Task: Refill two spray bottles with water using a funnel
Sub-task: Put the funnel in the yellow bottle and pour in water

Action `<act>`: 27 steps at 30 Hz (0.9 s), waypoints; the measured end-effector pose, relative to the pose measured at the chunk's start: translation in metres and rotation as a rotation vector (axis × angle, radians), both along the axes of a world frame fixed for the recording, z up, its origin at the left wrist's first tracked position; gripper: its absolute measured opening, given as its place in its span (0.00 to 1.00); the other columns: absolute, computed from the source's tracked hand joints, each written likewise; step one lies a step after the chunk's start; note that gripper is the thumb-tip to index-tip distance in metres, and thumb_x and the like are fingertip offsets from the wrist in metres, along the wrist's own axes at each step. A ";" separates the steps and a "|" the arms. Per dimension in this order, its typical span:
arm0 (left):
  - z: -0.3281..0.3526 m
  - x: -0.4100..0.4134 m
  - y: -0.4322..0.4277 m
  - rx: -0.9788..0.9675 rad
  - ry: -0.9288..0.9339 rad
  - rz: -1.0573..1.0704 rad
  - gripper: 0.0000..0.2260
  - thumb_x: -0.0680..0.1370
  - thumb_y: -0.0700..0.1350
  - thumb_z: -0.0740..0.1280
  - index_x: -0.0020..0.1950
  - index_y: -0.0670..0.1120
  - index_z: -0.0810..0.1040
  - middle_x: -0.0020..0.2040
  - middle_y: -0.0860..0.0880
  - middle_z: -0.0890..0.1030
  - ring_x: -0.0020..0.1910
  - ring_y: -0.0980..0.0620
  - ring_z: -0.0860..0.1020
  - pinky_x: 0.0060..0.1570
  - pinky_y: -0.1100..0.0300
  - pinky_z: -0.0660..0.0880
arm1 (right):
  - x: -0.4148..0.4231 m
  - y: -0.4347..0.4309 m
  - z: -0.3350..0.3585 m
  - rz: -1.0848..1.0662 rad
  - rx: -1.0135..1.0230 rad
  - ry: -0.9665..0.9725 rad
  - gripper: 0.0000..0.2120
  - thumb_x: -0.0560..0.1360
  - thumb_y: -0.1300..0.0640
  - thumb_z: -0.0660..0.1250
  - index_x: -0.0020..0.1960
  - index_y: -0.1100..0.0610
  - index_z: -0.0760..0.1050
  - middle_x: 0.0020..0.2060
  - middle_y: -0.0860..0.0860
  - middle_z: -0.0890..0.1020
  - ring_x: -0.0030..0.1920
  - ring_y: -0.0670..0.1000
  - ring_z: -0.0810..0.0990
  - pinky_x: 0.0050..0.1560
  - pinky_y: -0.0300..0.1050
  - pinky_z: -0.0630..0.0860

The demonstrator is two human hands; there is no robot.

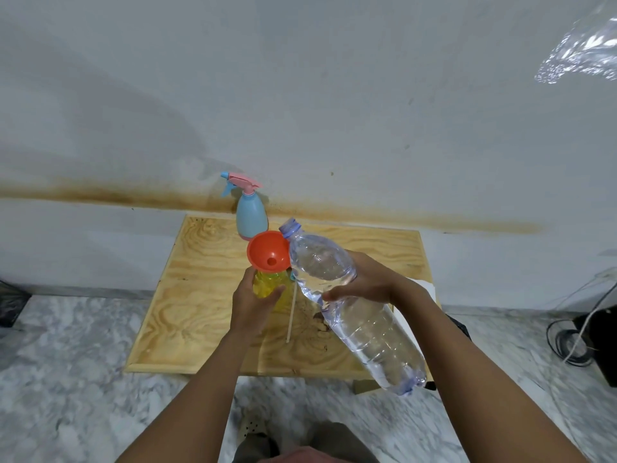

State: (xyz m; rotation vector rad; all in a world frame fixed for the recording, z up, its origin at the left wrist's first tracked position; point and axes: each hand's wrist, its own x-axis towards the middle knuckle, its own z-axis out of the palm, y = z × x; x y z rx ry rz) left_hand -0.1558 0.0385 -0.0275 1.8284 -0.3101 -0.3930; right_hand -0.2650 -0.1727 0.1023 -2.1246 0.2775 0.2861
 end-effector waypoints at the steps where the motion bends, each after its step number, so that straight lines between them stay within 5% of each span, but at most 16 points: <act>1: 0.001 0.000 0.000 -0.004 0.004 0.000 0.24 0.73 0.47 0.77 0.67 0.56 0.73 0.57 0.61 0.79 0.54 0.77 0.72 0.52 0.66 0.71 | 0.000 0.000 0.000 0.001 -0.002 0.016 0.28 0.66 0.48 0.79 0.62 0.38 0.73 0.53 0.38 0.83 0.52 0.39 0.81 0.53 0.40 0.76; 7: 0.003 -0.002 -0.001 0.002 0.013 0.004 0.24 0.73 0.45 0.76 0.66 0.56 0.73 0.56 0.64 0.78 0.53 0.79 0.71 0.51 0.71 0.68 | 0.001 0.001 0.008 0.027 0.005 0.093 0.26 0.66 0.48 0.78 0.62 0.40 0.73 0.53 0.40 0.83 0.50 0.40 0.82 0.54 0.43 0.79; 11: 0.001 -0.001 -0.001 -0.001 0.016 0.011 0.23 0.73 0.45 0.76 0.66 0.55 0.74 0.56 0.59 0.81 0.54 0.72 0.75 0.50 0.67 0.72 | 0.001 -0.002 0.013 0.028 0.006 0.130 0.20 0.68 0.51 0.78 0.56 0.39 0.76 0.48 0.42 0.85 0.45 0.43 0.83 0.48 0.43 0.80; 17: 0.001 -0.001 -0.001 0.006 0.008 0.017 0.22 0.73 0.46 0.76 0.64 0.54 0.75 0.53 0.56 0.82 0.53 0.65 0.78 0.47 0.66 0.72 | 0.002 -0.003 0.019 0.026 0.013 0.224 0.23 0.62 0.44 0.78 0.55 0.42 0.77 0.47 0.52 0.86 0.48 0.56 0.86 0.49 0.58 0.82; 27: 0.002 -0.002 -0.002 0.021 0.015 0.015 0.23 0.74 0.46 0.76 0.66 0.54 0.74 0.56 0.61 0.80 0.53 0.78 0.72 0.48 0.73 0.69 | 0.003 -0.005 0.026 0.031 -0.028 0.305 0.21 0.65 0.45 0.78 0.56 0.45 0.78 0.43 0.49 0.87 0.49 0.53 0.86 0.52 0.57 0.82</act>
